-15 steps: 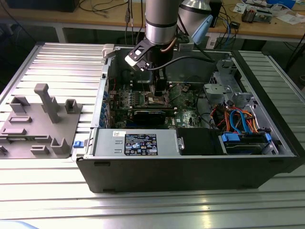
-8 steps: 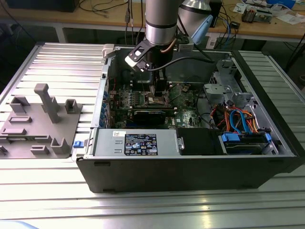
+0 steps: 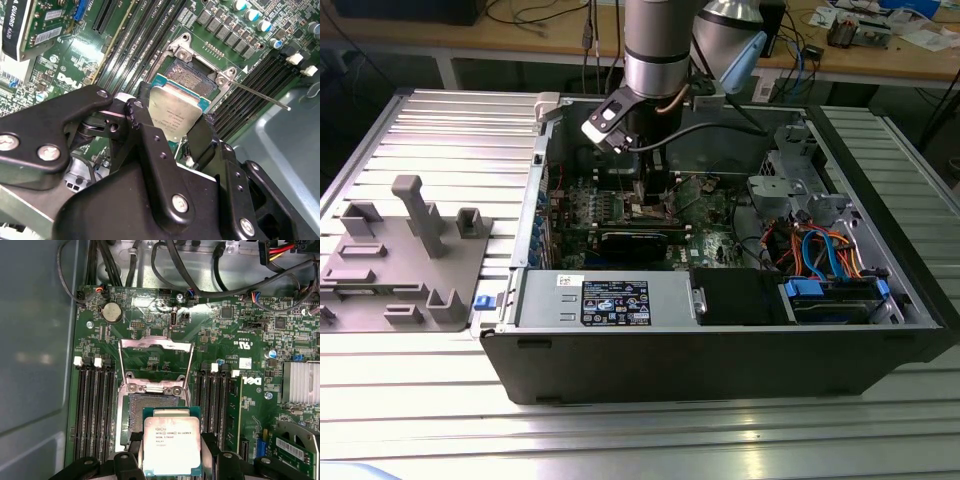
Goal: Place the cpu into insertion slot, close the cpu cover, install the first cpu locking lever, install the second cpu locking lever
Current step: 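Place the cpu into insertion slot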
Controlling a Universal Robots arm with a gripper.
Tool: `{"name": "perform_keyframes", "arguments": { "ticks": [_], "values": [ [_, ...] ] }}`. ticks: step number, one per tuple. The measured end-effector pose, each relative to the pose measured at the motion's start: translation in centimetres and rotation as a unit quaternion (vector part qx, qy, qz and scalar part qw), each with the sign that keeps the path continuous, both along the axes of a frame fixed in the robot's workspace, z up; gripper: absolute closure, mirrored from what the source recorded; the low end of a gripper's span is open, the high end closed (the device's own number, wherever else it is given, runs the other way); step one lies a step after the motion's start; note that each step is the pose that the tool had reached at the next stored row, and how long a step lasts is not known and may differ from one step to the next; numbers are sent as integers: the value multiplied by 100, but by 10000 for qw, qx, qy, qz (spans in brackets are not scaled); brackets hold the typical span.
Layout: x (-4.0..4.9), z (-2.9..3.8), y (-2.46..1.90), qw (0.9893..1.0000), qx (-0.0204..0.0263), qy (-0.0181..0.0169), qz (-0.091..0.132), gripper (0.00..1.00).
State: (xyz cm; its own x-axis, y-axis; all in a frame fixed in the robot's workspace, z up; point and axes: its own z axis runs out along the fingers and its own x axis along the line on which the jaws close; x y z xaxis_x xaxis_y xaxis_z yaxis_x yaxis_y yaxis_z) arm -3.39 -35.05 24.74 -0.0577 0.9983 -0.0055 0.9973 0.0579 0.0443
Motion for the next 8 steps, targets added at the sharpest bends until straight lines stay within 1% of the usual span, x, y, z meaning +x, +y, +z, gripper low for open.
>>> {"name": "perform_keyframes", "arguments": {
  "ticks": [6,8],
  "values": [
    [-1,-34,0,10000,-2,0,-33,46],
    [-2,-45,8,10000,-3,0,-37,46]
  ]
}}
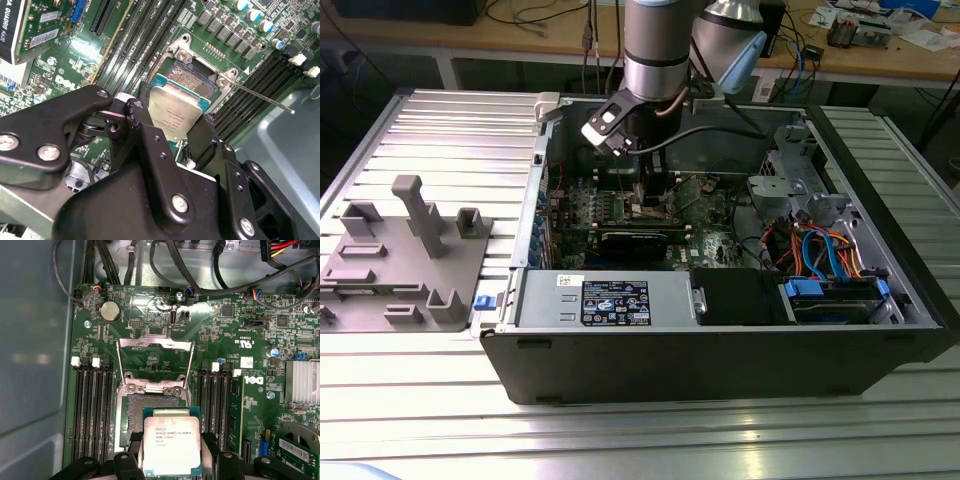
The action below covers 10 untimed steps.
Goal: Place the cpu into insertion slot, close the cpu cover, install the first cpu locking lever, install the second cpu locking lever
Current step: 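Place the cpu into insertion slot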
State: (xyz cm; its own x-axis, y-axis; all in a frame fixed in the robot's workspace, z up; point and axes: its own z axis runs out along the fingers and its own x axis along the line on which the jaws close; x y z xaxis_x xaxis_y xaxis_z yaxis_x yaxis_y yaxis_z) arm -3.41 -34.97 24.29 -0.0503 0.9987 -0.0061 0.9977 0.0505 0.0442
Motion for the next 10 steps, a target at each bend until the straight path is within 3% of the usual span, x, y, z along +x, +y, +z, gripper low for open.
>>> {"name": "perform_keyframes", "arguments": {
  "ticks": [2,10],
  "values": [
    [1,-20,22,10000,1,-1,1,46],
    [1,-59,30,10000,0,0,1,46]
  ]
}}
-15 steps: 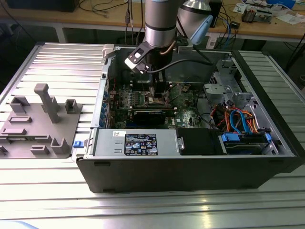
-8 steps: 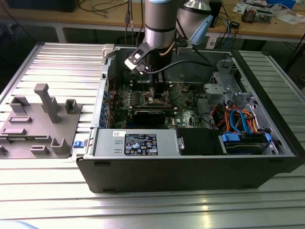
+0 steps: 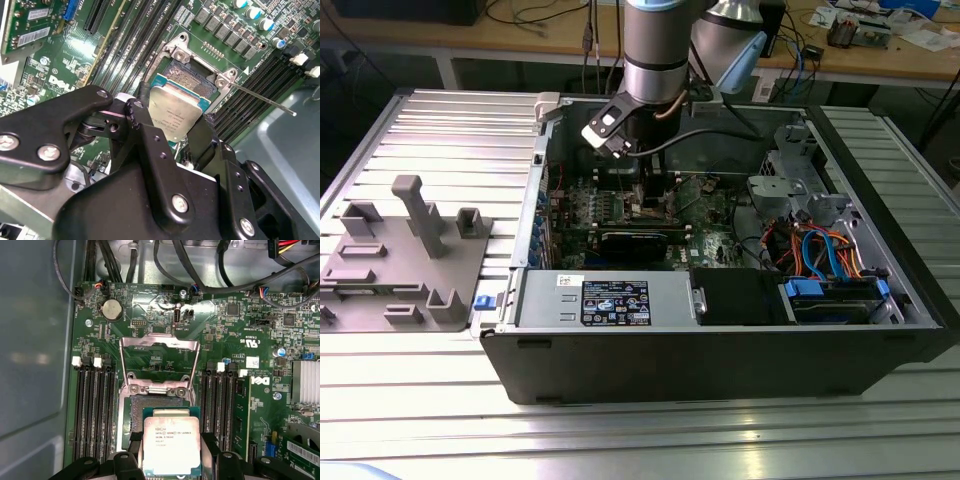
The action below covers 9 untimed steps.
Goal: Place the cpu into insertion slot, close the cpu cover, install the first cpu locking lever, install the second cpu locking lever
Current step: 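Place the cpu into insertion slot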
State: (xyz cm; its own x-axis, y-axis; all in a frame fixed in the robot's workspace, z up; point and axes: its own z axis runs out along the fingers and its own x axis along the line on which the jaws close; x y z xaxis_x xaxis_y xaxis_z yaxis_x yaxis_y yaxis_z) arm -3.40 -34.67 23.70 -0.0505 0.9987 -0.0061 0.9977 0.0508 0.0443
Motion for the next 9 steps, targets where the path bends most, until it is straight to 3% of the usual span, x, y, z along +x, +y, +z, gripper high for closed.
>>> {"name": "perform_keyframes", "arguments": {
  "ticks": [9],
  "values": [
    [0,-50,2,10000,0,0,0,46]
  ]
}}
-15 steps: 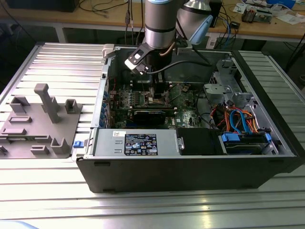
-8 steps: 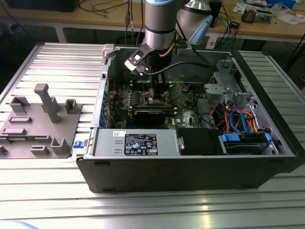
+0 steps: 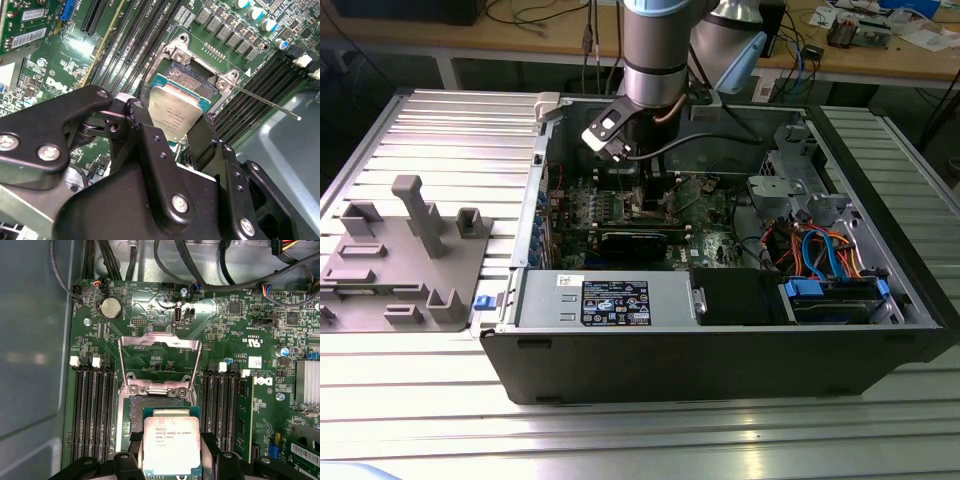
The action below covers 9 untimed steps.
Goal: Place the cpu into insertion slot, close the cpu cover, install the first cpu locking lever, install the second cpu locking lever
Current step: 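Place the cpu into insertion slot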
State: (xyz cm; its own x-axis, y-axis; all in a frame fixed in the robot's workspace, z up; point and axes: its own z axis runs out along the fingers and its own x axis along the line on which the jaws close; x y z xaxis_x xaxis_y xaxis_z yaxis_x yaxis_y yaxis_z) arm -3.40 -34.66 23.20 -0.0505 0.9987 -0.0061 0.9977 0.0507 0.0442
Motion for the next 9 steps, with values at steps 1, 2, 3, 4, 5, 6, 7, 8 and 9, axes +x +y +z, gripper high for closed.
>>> {"name": "perform_keyframes", "arguments": {
  "ticks": [1,2,3,4,5,6,7,8,9],
  "values": [
    [0,-3,0,10000,0,0,0,46],
    [0,-8,0,10000,0,0,0,46],
    [0,-12,0,10000,0,0,0,46],
    [0,-15,1,10000,0,0,0,46],
    [0,-19,1,10000,0,0,0,46],
    [0,-22,1,10000,0,0,0,46],
    [0,-26,2,10000,0,0,0,46],
    [0,-32,2,10000,0,0,0,46],
    [0,-37,2,10000,0,0,0,46]
  ]
}}
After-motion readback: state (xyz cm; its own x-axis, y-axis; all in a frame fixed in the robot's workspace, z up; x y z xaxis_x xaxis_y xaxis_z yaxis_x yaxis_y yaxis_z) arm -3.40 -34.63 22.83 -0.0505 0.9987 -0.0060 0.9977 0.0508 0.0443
